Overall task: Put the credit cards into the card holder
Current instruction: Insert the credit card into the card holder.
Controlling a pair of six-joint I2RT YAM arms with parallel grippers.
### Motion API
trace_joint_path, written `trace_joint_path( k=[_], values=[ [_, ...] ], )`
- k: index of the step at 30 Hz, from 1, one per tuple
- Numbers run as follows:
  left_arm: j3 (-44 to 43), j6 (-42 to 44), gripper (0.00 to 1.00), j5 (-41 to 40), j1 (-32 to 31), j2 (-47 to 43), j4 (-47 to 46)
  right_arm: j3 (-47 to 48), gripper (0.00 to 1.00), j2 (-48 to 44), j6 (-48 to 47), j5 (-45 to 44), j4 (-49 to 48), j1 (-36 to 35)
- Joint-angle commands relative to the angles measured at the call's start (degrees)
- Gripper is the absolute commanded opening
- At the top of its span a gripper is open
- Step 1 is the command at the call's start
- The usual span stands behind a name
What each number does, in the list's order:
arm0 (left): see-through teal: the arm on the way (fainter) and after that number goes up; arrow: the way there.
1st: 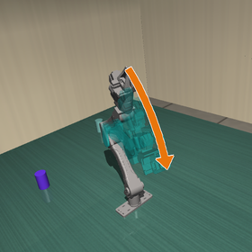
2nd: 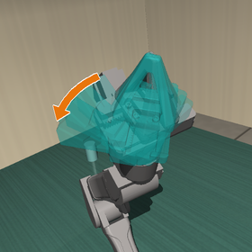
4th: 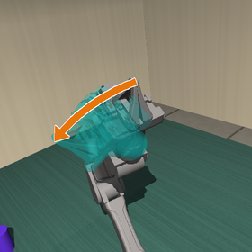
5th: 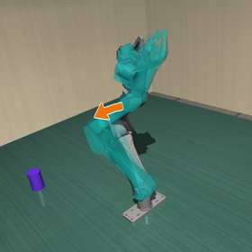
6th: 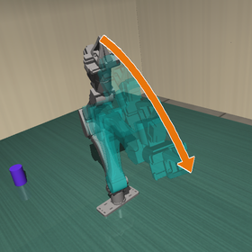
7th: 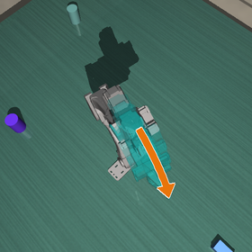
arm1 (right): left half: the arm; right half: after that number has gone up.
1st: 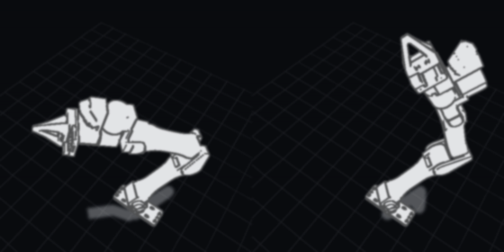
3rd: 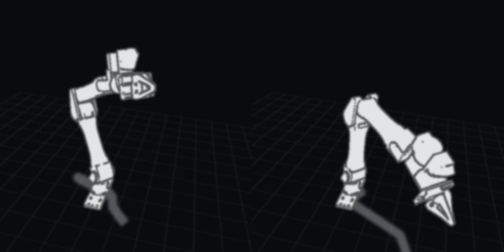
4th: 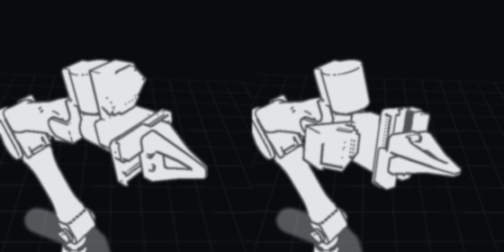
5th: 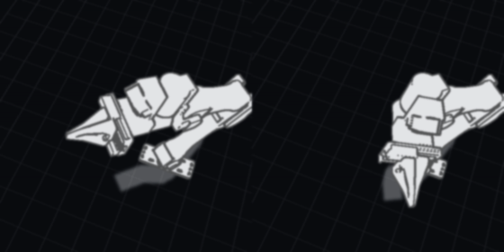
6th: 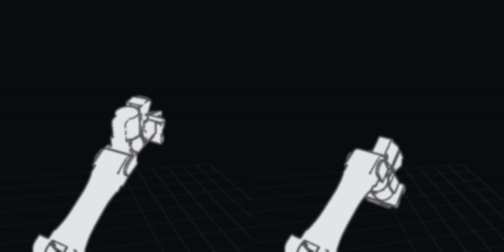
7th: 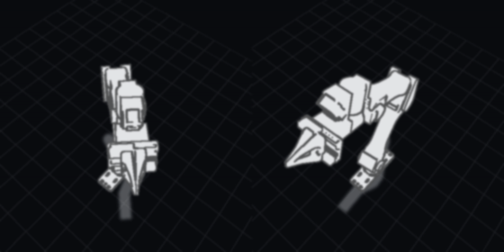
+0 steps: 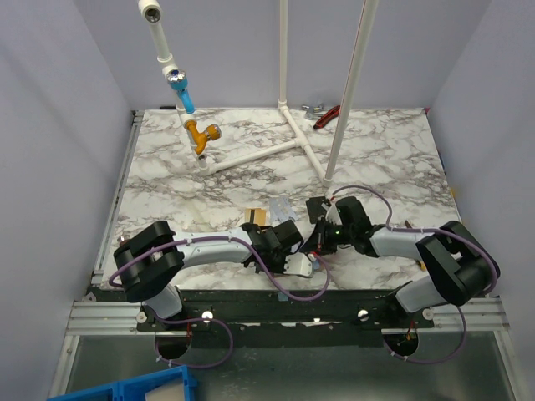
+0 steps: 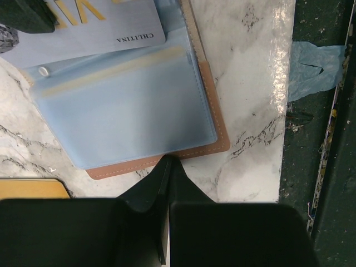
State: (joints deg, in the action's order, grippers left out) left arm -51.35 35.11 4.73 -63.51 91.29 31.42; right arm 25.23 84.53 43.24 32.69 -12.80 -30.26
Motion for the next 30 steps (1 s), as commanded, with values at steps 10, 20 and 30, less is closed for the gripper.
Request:
trace_joint_path(
  k=[10, 20, 30],
  values=[
    [1.17, -0.04, 0.00, -0.16, -0.44, 3.60, -0.39, -2.21, 0.01, 1.03, -0.06, 3.80, -5.58, 0.55],
    [2.26, -0.48, 0.00, -0.44, -0.56, 3.06, -1.37, -3.93, 0.01, 3.03, 2.07, 7.63, -11.51, 0.56],
    [2.89, -0.66, 0.00, -0.66, -0.62, 3.05, -1.64, -1.78, 0.01, 6.51, 1.71, 9.58, -10.71, 0.68]
  ],
)
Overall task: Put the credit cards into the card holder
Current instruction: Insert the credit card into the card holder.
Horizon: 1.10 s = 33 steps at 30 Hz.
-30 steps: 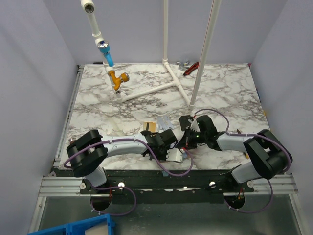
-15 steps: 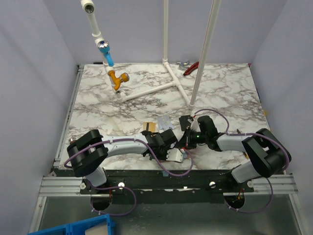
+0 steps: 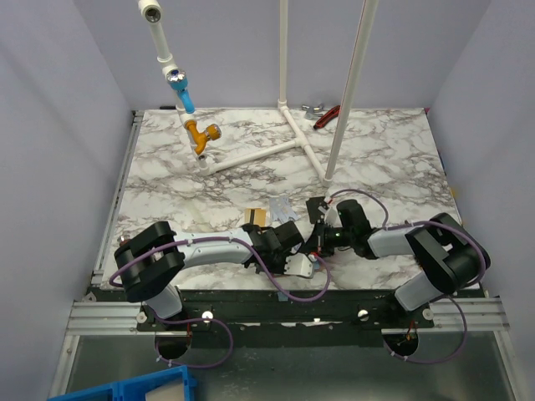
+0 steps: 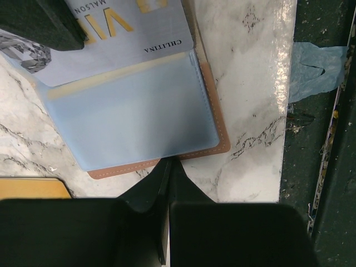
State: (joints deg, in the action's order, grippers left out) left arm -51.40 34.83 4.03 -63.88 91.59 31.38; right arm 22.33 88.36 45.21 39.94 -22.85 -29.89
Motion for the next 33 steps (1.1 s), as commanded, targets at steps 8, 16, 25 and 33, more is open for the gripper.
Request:
trace_joint_path(
  k=[8, 16, 25, 33],
  values=[
    [3.06, -0.20, 0.00, 0.11, -0.26, 2.54, -1.49, 2.03, 0.01, 5.18, -0.61, 2.70, -0.83, 0.31],
    [2.82, 0.06, 0.00, -0.08, -0.28, 2.60, -1.67, 4.15, 0.01, 6.19, -1.94, 0.01, 1.28, 0.27],
    [2.88, -0.11, 0.00, 0.19, -0.27, 2.38, -1.52, 3.53, 0.01, 7.48, -0.94, -1.92, -2.20, 0.18],
    [2.88, -0.45, 0.00, 1.22, -0.27, 2.06, -1.01, -0.48, 0.01, 4.03, -0.67, -6.70, -2.50, -1.41]
  ],
)
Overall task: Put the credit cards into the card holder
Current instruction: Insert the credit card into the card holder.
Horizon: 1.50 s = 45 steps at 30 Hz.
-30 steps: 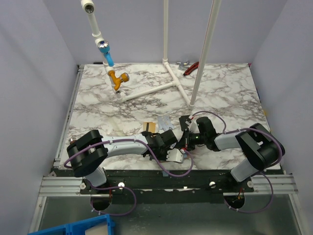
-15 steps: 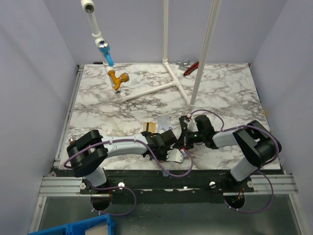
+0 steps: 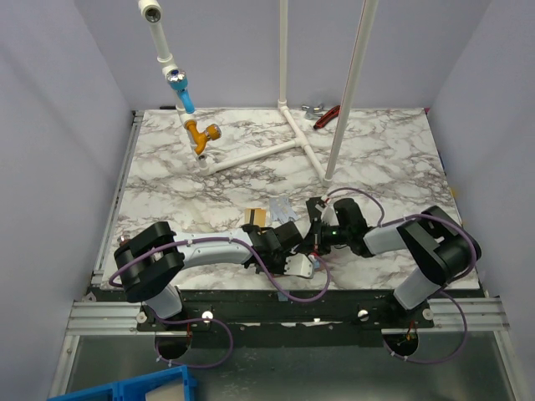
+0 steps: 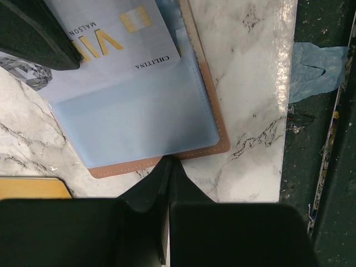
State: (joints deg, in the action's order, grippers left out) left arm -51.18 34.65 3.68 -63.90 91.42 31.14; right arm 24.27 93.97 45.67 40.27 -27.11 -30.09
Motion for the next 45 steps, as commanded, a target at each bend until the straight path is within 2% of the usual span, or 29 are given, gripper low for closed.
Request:
trace_joint_path(
  k=[1, 4, 9, 11, 13, 14, 19, 26, 28, 30, 32, 35, 39, 41, 45],
  values=[
    [2.66, -0.44, 0.00, 1.88, -0.26, 2.22, -0.66, -2.59, 0.01, -2.23, -1.32, -8.02, 2.65, -1.65],
    [2.83, -0.55, 0.00, 1.99, -0.26, 2.08, -0.73, -3.16, 0.03, -3.29, -1.64, -8.88, 4.08, -2.08],
    [3.14, -0.29, 0.00, 1.77, -0.26, 1.84, -0.81, -0.97, 0.23, -3.91, -3.35, -9.88, 9.76, -2.26],
    [3.04, -0.30, 0.00, 1.74, -0.26, 1.70, -0.60, 0.13, 0.33, -4.67, -4.10, -11.39, 13.75, -2.26],
    [2.93, -0.29, 0.00, 1.77, -0.26, 1.54, -0.55, 0.63, 0.52, -6.61, -4.64, -12.71, 16.96, -2.25],
    [2.93, -0.29, 0.00, 1.81, -0.26, 1.44, -0.48, 0.95, 0.57, -7.99, -4.88, -13.52, 18.35, -2.21],
    [3.01, 0.05, 0.00, 1.68, -0.15, 1.61, -0.56, 2.96, 0.60, -11.90, -5.85, -15.12, 24.93, -2.26],
    [3.10, -0.11, 0.00, 1.62, -0.09, 1.73, -0.86, 2.94, 0.59, -13.02, -5.51, -14.50, 26.89, -2.26],
    [3.19, -0.18, 0.00, 1.59, -0.08, 1.75, -0.99, 3.63, 0.55, -13.07, -5.51, -14.69, 27.72, -2.26],
    [3.19, -0.20, 0.00, 1.46, -0.08, 1.77, -1.12, 4.04, 0.46, -13.09, -5.43, -14.50, 28.72, -2.26],
    [3.10, -0.14, 0.00, 1.36, -0.07, 1.83, -1.13, 4.14, 0.32, -13.11, -5.41, -14.32, 28.96, -2.26],
    [3.02, -0.04, 0.00, 1.24, -0.02, 1.84, -1.14, 4.37, 0.20, -13.07, -5.00, -14.46, 29.31, -2.25],
    [2.93, 0.06, 0.00, 1.20, 0.00, 1.82, -0.99, 4.87, 0.18, -12.76, -4.99, -13.75, 29.23, -2.26],
    [2.93, 0.03, 0.00, 1.16, 0.05, 1.70, -1.03, 5.08, 0.10, -12.61, -4.86, -13.75, 29.10, -2.26],
    [2.93, 0.05, 0.00, 1.06, 0.00, 1.74, -1.09, 5.53, 0.05, -12.29, -4.64, -13.42, 28.40, -2.26]
  ],
)
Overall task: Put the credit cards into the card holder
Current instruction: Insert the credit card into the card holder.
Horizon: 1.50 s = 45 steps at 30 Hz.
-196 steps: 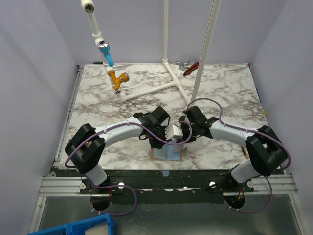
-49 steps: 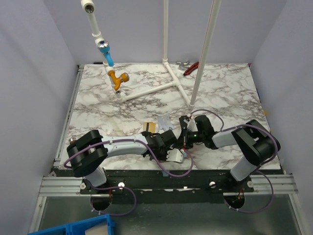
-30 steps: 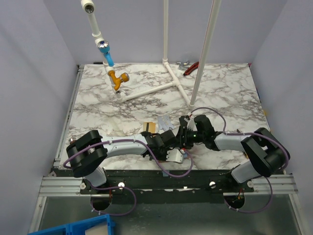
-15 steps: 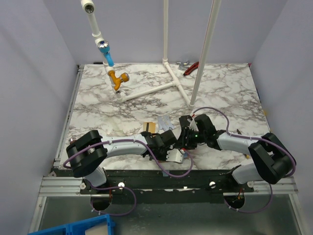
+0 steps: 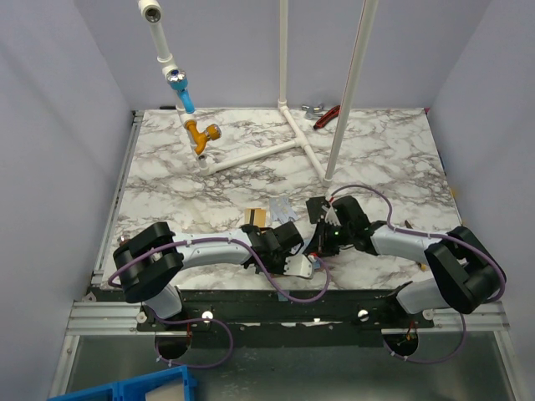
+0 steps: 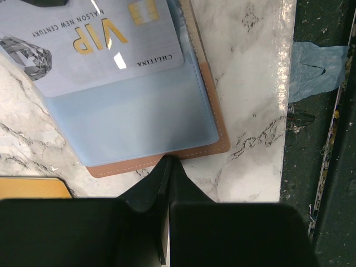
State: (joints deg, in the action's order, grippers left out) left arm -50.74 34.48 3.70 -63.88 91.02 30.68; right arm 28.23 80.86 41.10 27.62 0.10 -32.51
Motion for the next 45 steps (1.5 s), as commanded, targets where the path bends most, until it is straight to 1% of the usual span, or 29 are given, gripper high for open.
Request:
trace_joint_path(
  k=[1, 7, 11, 14, 20, 27, 28, 29, 33, 35, 39, 41, 42, 43, 45],
  values=[
    [2.40, 0.24, 0.00, 0.96, -0.02, 2.18, -0.67, 1.79, 0.04, 0.99, -0.03, -0.56, 1.13, 0.17],
    [2.14, 0.15, 0.00, 1.10, -0.02, 2.30, -0.62, 1.72, 0.02, 1.80, 1.20, -0.28, 0.42, -1.01],
    [2.31, 0.13, 0.00, 1.13, -0.02, 2.39, -0.80, 1.28, 0.02, 3.06, 1.58, -0.36, -2.27, -2.52],
    [2.31, 0.15, 0.00, 1.04, -0.02, 2.46, -0.79, 1.69, 0.01, 4.20, 1.11, -0.20, -2.13, -2.97],
    [2.23, 0.15, 0.00, 0.95, -0.02, 2.58, -0.95, 1.74, 0.01, 4.94, 0.80, 0.07, -2.06, -3.13],
    [1.87, 0.23, 0.00, 0.96, -0.02, 2.67, -0.97, 4.33, 0.16, 7.87, 1.84, 0.18, -3.28, -5.66],
    [2.29, 1.46, 0.00, 0.78, 0.06, 2.31, -1.46, 5.31, 0.26, 8.16, 1.57, 0.38, -2.40, -5.99],
    [2.27, 1.95, 0.00, 0.78, 0.15, 2.15, -1.50, 5.46, 0.29, 7.86, 1.32, -0.09, -1.53, -6.03],
    [1.96, 2.39, 0.00, 0.78, 1.02, 2.14, -1.31, 6.61, 0.38, 4.94, 0.43, -3.21, 4.15, -5.98],
    [2.13, 2.22, 0.00, 0.78, 1.17, 2.14, -1.44, 6.72, 0.39, 3.36, 0.10, -4.15, 5.55, -5.82],
    [2.80, 2.16, 0.00, 0.41, 1.38, 1.67, -1.75, 6.85, 0.39, 1.34, -0.77, -5.85, 8.82, -4.95],
    [3.29, 2.08, 0.00, 0.34, 1.52, 1.34, -1.93, 6.26, 0.36, 0.73, -0.76, -6.39, 9.09, -4.85],
    [3.44, 2.08, 0.00, 0.34, 1.56, 1.28, -2.02, 6.08, 0.33, 0.78, -0.57, -6.09, 8.81, -4.84],
    [3.54, 2.07, 0.00, 0.34, 1.57, 1.33, -2.15, 6.12, 0.27, 1.06, -0.32, -5.67, 8.47, -4.84],
    [3.38, 2.00, 0.00, 0.26, 1.56, 1.43, -2.20, 5.70, 0.12, 1.93, 0.22, -4.51, 6.19, -4.90]
  ],
)
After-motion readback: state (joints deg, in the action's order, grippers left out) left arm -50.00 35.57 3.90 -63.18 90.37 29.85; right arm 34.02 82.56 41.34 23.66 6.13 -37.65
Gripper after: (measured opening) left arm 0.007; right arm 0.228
